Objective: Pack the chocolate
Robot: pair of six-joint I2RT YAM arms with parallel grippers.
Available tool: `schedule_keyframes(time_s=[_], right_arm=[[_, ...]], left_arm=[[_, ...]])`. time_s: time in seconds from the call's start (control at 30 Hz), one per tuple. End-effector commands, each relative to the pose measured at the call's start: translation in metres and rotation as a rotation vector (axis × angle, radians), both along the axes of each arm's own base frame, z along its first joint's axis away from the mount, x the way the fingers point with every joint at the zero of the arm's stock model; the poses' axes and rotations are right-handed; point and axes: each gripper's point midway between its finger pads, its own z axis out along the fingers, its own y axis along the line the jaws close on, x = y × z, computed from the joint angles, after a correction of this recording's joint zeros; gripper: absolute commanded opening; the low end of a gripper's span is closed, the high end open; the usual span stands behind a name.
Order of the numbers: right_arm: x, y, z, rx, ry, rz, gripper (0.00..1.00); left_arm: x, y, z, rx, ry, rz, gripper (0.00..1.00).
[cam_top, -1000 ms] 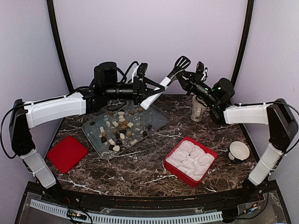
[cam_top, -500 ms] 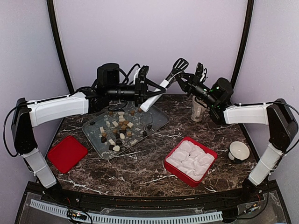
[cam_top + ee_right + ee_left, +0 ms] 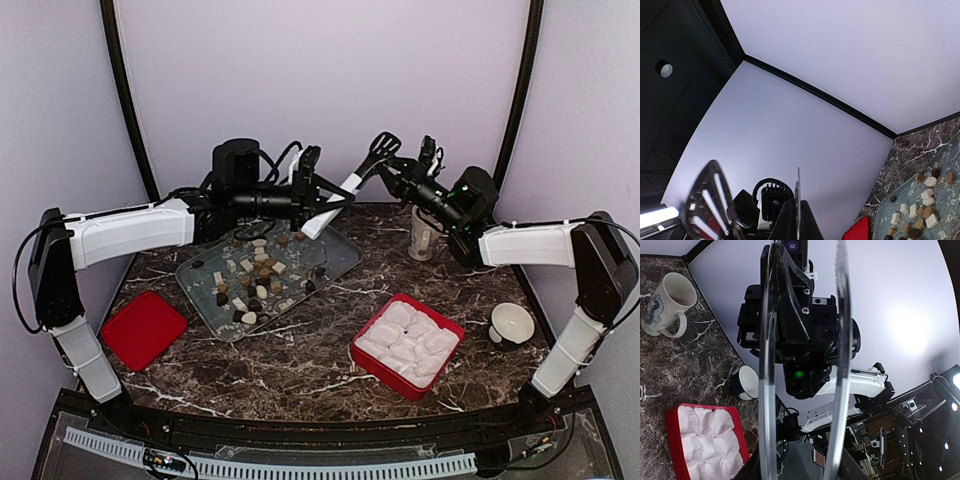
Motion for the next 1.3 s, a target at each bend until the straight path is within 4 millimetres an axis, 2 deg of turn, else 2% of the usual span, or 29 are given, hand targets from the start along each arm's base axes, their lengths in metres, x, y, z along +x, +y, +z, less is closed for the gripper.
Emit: schedule_keyframes(time_s=[0.0,0.13,0.23,0.27,0.4,0.53,0.63,0.7,0.8,0.83,0.87,0.9,1.0,1.07,1.2,1.27], right_arm=[[0.003,-0.009,0.001,0.003,-0.006,-0.054,0.08],[0.006,-0.007,-0.011,-0.044,0.035,-0.048,0.39],[0.009,-0.018,-0.015,-0.064,0.046,-0.089,0.52],[0.013,-0.023,-0.020,-0.073,0.058,-0.107,0.55],[0.019,-0.059,-0.014,-0.079,0.055,-0.187,0.62],[0.028,-0.092,-0.010,-0.117,0.051,-0.255,0.69],[0.029,-0.105,-0.006,-0.182,0.036,-0.279,0.76],[0.026,-0.103,-0.005,-0.270,0.012,-0.281,0.80],[0.018,-0.101,-0.019,-0.408,0.033,-0.252,0.83],[0.014,-0.101,-0.023,-0.446,0.036,-0.246,0.86],[0.009,-0.102,-0.028,-0.484,0.043,-0.239,0.96],[0.004,-0.102,-0.035,-0.524,0.054,-0.226,0.99],[-0.010,-0.105,-0.059,-0.666,0.078,-0.189,1.00],[-0.019,-0.111,-0.079,-0.761,0.119,-0.172,1.00],[-0.036,-0.128,-0.115,-0.959,0.235,-0.140,1.00],[-0.043,-0.138,-0.119,-1.003,0.260,-0.170,1.00]], left_arm=[[-0.012,0.001,0.031,-0.059,-0.071,-0.046,0.38],[-0.007,0.009,0.038,-0.062,-0.102,-0.011,0.36],[-0.008,0.014,0.043,-0.060,-0.119,0.000,0.36],[-0.009,0.016,0.043,-0.058,-0.124,-0.002,0.36],[-0.010,0.026,0.039,-0.034,-0.123,0.015,0.36],[-0.006,0.046,0.032,0.005,-0.125,0.056,0.36],[0.001,0.067,0.018,0.105,-0.133,0.122,0.37],[0.007,0.087,0.002,0.208,-0.123,0.178,0.37],[0.020,0.134,-0.026,0.380,-0.088,0.289,0.37],[0.021,0.147,-0.030,0.410,-0.076,0.310,0.37],[0.022,0.159,-0.034,0.435,-0.069,0.333,0.37],[0.022,0.170,-0.037,0.464,-0.061,0.352,0.37],[0.025,0.200,-0.048,0.570,-0.050,0.400,0.37],[0.026,0.212,-0.056,0.649,-0.059,0.410,0.37],[0.024,0.222,-0.070,0.731,-0.064,0.409,0.37],[0.023,0.223,-0.079,0.749,-0.055,0.400,0.37]])
